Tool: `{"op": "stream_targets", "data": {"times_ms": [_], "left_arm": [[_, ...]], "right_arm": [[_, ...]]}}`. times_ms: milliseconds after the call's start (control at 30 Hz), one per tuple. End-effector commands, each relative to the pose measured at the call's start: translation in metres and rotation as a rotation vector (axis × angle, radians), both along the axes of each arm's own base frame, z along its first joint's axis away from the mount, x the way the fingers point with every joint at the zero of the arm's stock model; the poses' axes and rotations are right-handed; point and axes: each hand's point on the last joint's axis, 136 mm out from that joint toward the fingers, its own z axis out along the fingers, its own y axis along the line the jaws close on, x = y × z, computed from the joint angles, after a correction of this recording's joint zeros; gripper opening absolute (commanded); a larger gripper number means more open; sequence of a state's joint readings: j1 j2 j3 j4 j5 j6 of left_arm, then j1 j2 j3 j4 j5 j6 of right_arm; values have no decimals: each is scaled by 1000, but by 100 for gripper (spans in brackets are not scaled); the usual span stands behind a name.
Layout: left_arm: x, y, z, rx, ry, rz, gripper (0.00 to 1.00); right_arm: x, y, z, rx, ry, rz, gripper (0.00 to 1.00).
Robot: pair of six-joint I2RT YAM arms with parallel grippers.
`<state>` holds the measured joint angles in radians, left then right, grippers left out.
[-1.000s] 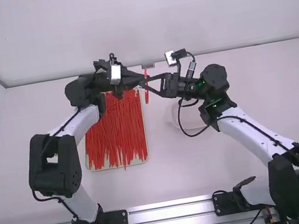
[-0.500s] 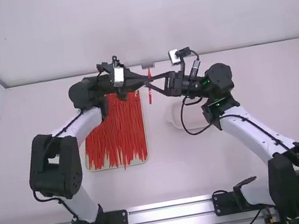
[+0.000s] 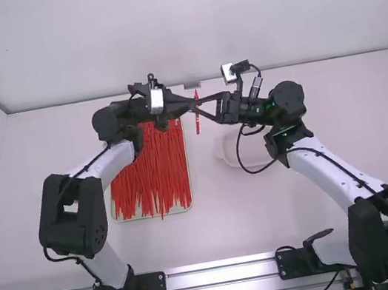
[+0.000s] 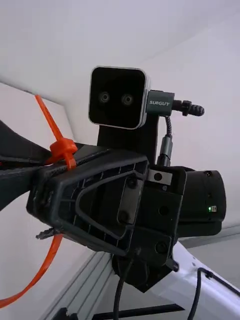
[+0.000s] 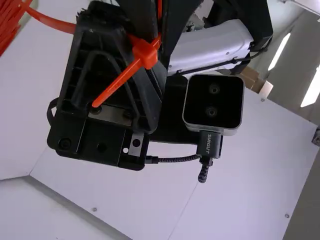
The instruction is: Fasten the cable tie
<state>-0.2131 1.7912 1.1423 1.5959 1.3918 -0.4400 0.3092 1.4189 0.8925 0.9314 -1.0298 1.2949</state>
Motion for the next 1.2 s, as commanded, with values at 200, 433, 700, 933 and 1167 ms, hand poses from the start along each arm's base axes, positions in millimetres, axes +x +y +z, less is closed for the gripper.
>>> {"op": "stream_targets", "data": {"times_ms": [200, 433, 700, 933, 1167], "left_arm": [[-49, -18, -16, 115, -85, -187, 1], [-49, -19, -16, 111, -78, -185, 1], [-38, -18, -5, 48, -73, -118, 1], [-20, -8, 5, -17, -177, -19, 1], [3, 12, 15, -67, -194, 99, 2]], "right_arm": [[46, -37, 15, 55, -24, -259, 0], [44, -38, 13, 44, -32, -239, 0], [24, -29, 7, -5, -82, -118, 0], [14, -25, -1, -34, -77, -54, 0], [2, -14, -2, -47, -120, 0, 0]]}}
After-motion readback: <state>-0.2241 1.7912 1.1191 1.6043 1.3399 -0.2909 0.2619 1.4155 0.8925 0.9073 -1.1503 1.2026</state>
